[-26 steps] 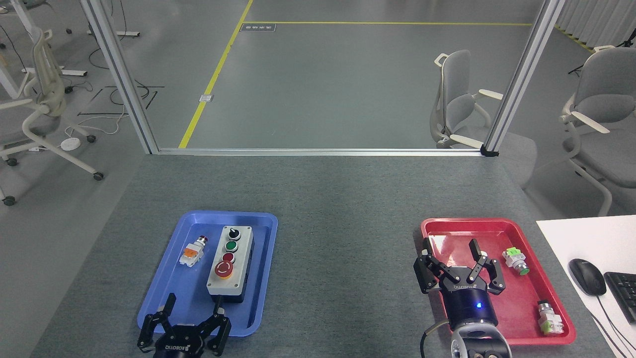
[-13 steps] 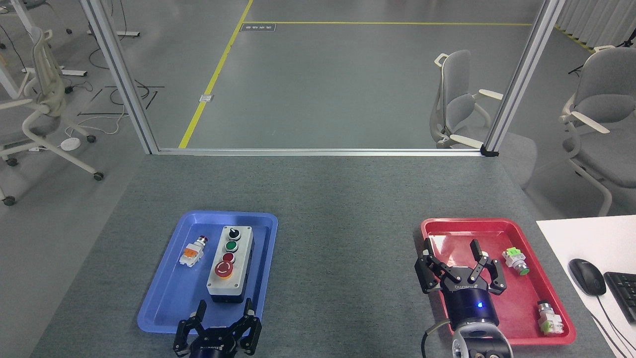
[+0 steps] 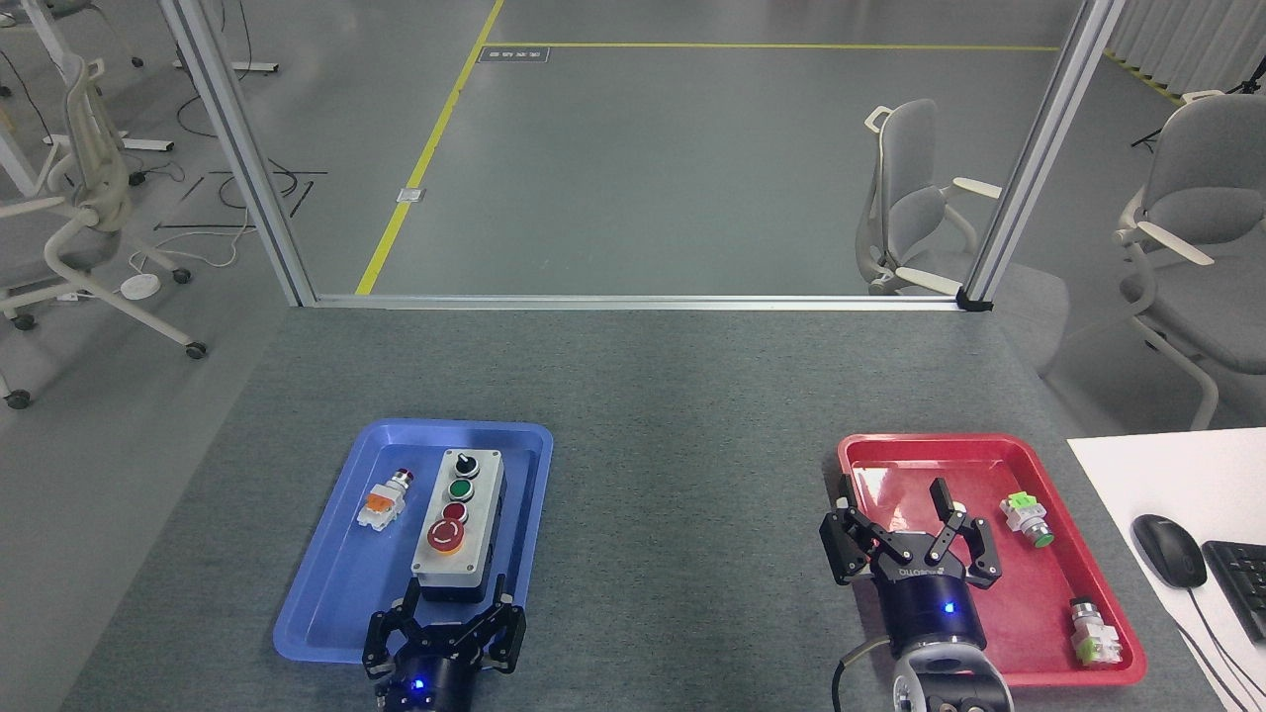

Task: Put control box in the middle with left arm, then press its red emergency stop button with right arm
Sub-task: 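Close the left gripper on the near end of the control box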

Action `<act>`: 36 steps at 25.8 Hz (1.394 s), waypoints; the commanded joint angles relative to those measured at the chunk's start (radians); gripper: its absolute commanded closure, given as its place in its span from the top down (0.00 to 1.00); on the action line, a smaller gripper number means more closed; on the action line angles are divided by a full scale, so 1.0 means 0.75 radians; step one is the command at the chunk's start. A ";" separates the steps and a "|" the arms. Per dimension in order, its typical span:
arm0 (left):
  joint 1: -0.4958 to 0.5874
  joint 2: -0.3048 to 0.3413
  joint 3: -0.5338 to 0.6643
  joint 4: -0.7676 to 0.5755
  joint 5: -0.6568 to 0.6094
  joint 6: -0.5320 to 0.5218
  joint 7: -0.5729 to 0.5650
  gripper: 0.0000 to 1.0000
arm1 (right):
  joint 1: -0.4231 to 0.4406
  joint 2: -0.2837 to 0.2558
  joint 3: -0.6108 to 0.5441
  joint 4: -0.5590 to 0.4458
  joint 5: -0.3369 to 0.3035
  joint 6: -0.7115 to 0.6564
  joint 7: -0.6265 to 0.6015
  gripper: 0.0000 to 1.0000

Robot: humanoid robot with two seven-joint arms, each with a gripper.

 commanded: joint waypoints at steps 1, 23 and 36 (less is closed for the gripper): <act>-0.023 0.004 0.000 0.018 0.002 0.001 0.000 0.99 | -0.002 0.006 0.003 0.000 0.000 -0.001 0.000 0.98; -0.168 0.055 0.008 0.231 0.021 0.007 0.017 0.99 | -0.023 0.010 0.015 0.000 -0.002 -0.089 0.000 0.98; -0.350 0.051 0.010 0.470 0.033 0.007 0.039 0.99 | -0.014 0.016 0.019 0.002 -0.002 0.020 0.002 0.98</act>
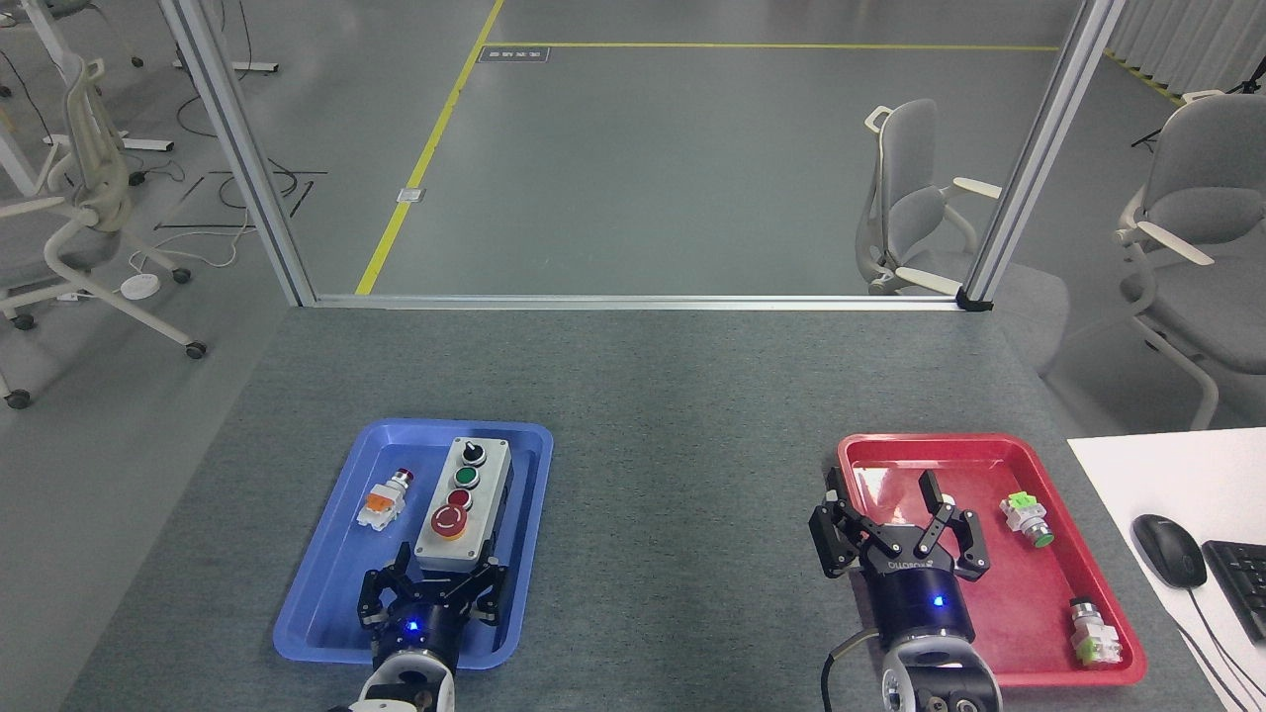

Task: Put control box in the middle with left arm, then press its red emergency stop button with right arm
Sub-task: 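Close the left gripper on the near end of the control box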

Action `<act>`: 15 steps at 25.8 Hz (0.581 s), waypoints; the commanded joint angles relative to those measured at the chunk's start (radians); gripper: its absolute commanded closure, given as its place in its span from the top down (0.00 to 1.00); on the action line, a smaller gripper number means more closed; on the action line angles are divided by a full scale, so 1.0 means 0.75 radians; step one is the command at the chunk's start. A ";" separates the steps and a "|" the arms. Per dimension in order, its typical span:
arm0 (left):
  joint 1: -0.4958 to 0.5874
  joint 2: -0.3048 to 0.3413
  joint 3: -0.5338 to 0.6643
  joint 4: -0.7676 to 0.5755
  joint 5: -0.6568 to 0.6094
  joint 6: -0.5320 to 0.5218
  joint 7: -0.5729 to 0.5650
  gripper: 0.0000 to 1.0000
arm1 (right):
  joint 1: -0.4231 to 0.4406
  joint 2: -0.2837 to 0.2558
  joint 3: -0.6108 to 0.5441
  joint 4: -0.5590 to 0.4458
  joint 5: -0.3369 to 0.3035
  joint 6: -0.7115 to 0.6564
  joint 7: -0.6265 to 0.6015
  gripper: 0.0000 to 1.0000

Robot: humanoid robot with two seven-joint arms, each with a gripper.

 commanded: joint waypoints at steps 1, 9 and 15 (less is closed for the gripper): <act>-0.079 -0.011 0.000 0.093 0.014 -0.001 0.013 0.99 | 0.006 -0.001 0.001 0.000 0.002 0.011 0.008 0.98; -0.143 -0.011 -0.008 0.158 0.030 -0.009 0.004 0.85 | 0.020 -0.009 -0.001 0.018 0.002 0.029 0.006 0.98; -0.143 -0.003 -0.008 0.167 0.033 -0.034 -0.008 0.68 | 0.031 -0.015 -0.009 0.020 -0.030 0.023 0.004 0.98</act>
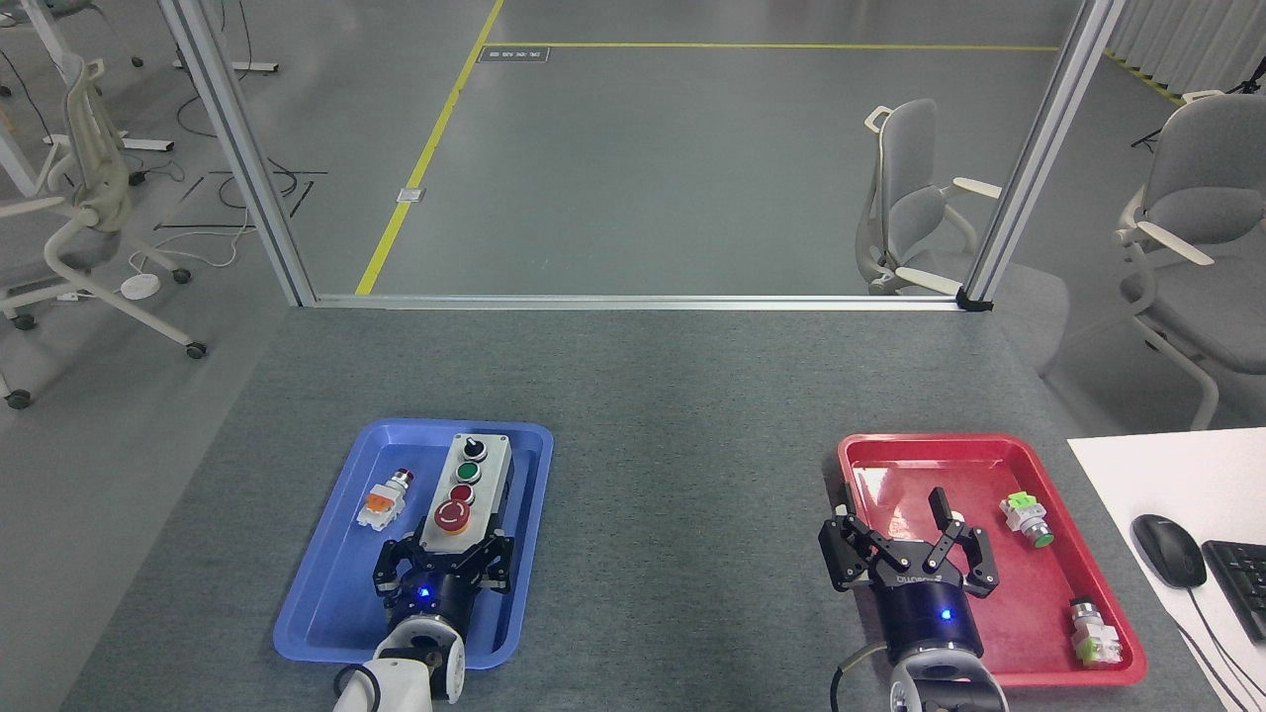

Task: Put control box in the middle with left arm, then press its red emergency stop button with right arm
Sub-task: 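Lift and carry the control box with the left gripper toward the table middle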

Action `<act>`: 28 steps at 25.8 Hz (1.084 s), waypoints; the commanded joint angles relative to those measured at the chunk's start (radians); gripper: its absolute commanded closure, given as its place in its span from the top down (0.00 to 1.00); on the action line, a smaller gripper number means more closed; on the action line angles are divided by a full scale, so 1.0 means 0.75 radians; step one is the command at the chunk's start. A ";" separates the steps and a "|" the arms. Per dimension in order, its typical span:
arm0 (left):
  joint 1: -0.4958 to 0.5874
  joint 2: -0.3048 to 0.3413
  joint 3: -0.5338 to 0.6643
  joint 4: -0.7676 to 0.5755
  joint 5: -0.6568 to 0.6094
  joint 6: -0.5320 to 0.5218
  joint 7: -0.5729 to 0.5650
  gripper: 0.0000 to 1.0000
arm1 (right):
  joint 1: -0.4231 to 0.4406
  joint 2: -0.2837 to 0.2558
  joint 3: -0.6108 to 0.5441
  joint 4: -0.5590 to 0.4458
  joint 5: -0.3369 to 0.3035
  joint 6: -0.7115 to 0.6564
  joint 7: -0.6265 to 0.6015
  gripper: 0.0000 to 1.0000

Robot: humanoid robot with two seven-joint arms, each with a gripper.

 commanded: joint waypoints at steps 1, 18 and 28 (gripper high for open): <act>-0.001 0.006 0.000 0.009 0.001 -0.025 -0.009 0.60 | 0.002 0.008 -0.013 0.002 -0.014 -0.011 -0.010 0.98; 0.089 -0.021 -0.078 -0.531 0.072 -0.168 -0.013 0.00 | -0.011 0.037 -0.005 0.021 -0.014 -0.038 -0.008 0.98; -0.001 -0.133 -0.592 -0.294 0.060 0.077 -0.013 0.00 | -0.011 0.047 -0.009 0.017 -0.003 -0.034 -0.013 0.98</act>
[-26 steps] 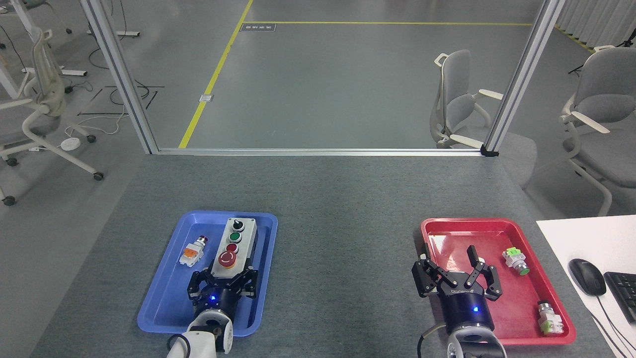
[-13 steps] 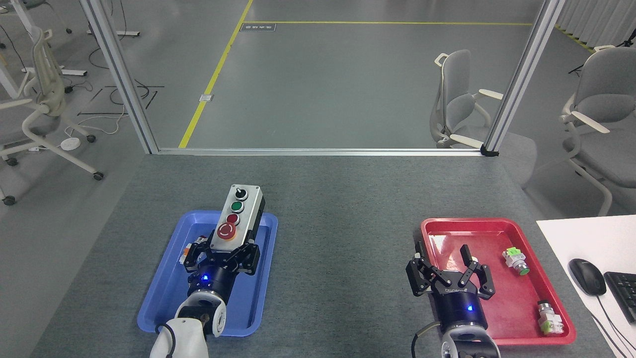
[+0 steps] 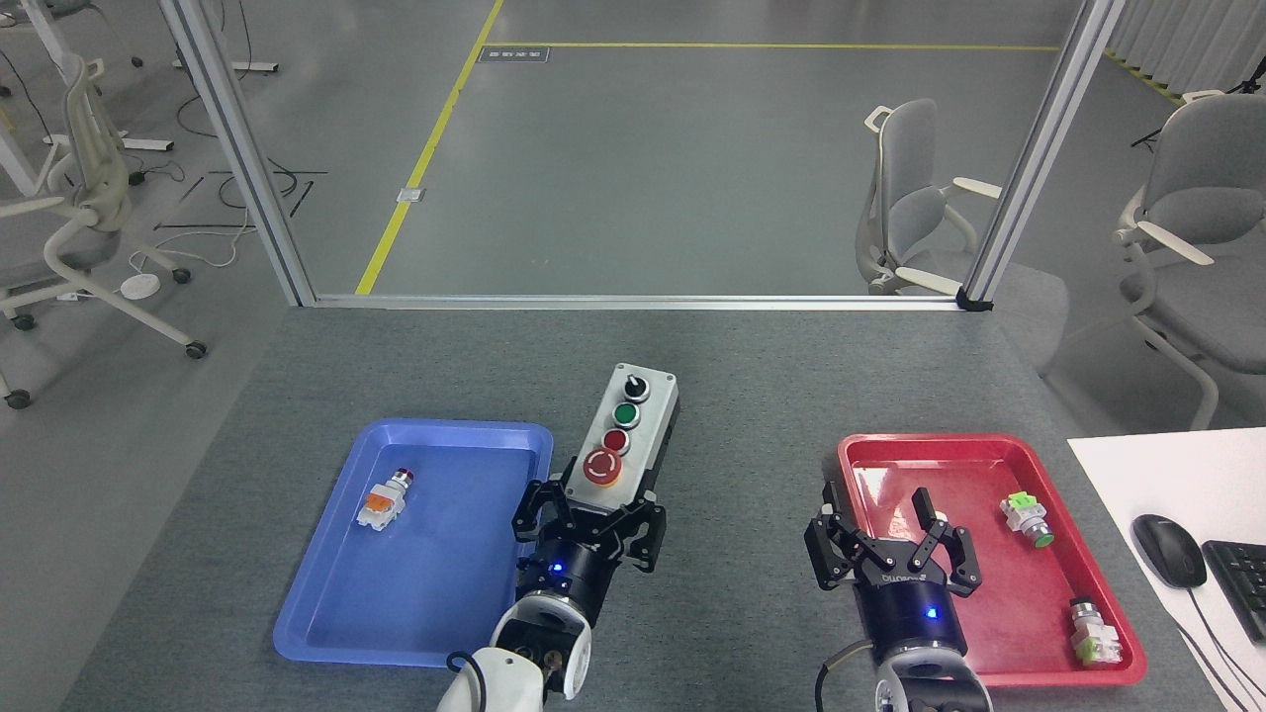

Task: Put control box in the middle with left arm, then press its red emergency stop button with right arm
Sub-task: 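Lift and carry the control box with the left gripper toward the table middle, then lower the control box onto the table and open the left gripper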

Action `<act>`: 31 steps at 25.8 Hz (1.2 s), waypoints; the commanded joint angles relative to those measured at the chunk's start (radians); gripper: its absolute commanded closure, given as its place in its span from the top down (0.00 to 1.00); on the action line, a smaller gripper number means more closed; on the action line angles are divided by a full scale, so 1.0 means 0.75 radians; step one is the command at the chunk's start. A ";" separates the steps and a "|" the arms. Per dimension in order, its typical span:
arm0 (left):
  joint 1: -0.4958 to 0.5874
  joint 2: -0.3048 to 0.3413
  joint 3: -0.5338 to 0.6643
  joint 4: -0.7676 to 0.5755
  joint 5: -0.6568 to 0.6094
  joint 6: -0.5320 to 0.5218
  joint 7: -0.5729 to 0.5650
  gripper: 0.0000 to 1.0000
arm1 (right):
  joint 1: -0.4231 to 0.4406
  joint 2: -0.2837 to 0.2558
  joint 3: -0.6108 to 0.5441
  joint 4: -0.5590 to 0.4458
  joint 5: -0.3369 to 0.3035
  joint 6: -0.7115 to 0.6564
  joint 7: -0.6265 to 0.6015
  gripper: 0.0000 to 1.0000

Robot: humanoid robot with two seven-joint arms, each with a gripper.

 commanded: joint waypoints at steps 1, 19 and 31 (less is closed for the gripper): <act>-0.061 -0.008 -0.196 0.127 0.006 0.058 0.000 0.00 | -0.006 0.001 -0.003 0.000 0.002 0.002 -0.008 0.98; -0.206 -0.012 -0.525 0.424 0.068 0.034 -0.090 0.00 | -0.032 0.022 -0.003 0.002 0.002 0.015 -0.002 0.98; -0.206 -0.012 -0.533 0.432 0.078 0.038 -0.125 0.55 | -0.026 0.015 -0.003 0.004 0.002 0.002 -0.002 0.98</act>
